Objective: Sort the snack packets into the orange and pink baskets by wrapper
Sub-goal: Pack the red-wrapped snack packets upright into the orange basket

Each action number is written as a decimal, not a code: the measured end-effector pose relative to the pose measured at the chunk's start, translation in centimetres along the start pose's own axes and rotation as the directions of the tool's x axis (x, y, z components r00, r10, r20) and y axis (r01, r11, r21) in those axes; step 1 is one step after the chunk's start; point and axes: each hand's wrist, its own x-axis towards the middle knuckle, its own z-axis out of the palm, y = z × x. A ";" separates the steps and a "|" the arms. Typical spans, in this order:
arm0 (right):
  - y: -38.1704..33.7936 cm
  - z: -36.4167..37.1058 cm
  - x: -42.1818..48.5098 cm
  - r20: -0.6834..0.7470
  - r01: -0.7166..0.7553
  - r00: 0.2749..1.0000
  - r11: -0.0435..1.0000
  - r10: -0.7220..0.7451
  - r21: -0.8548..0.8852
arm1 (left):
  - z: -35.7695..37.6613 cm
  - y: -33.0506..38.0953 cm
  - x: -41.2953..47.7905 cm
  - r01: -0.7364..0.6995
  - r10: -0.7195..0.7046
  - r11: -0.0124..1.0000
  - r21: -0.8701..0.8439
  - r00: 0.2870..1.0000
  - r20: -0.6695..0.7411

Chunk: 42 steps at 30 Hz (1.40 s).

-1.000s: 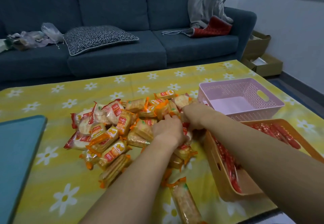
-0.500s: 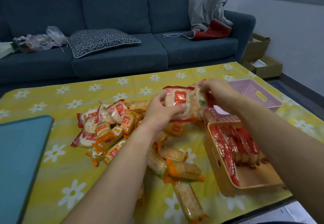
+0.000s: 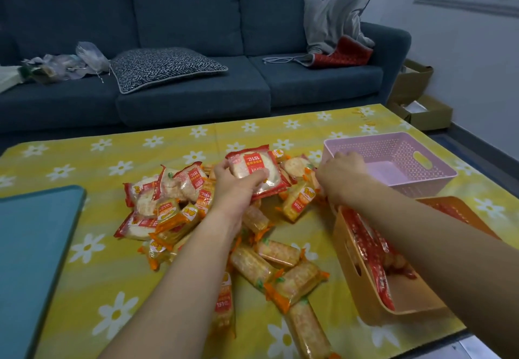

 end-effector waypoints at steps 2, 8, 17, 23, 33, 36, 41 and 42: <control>-0.4 -0.8 -0.2 0.025 -0.006 1.000 1.000 0.005 0.024 | -0.1 0.3 -0.3 -0.005 0.005 1.000 0.022 1.000 -0.001; -0.2 -4.4 -1.4 -0.050 -0.010 0.998 0.838 0.045 0.546 | -4.8 4.4 -1.9 0.052 -0.055 0.970 -0.236 0.998 -0.006; -10.0 -10.3 2.7 -0.064 0.061 0.997 -0.068 -0.043 0.996 | -18.3 6.6 -0.5 0.016 -0.065 0.981 -0.194 0.966 -0.250; -15.4 -12.8 8.3 -0.206 0.231 0.968 0.185 -0.143 0.955 | -20.1 4.3 2.8 0.157 -0.138 0.985 0.074 0.967 -0.213; -16.8 -13.4 11.9 0.030 0.258 0.854 0.472 -0.519 0.843 | -21.1 3.1 4.3 0.111 -0.134 0.985 -0.130 0.975 -0.177; -16.7 -13.9 11.5 0.056 0.250 0.837 0.472 -0.544 0.845 | -21.3 2.4 3.9 0.065 -0.096 0.982 -0.175 0.980 -0.172; -16.2 -14.1 10.7 -0.155 0.354 0.885 0.417 -0.438 0.837 | -20.6 2.9 2.9 0.036 -0.078 0.966 -0.255 0.985 -0.157; -16.0 -14.2 10.4 -0.198 0.338 0.900 0.338 -0.387 0.878 | -20.6 3.4 2.9 0.001 -0.050 0.960 -0.280 0.984 -0.168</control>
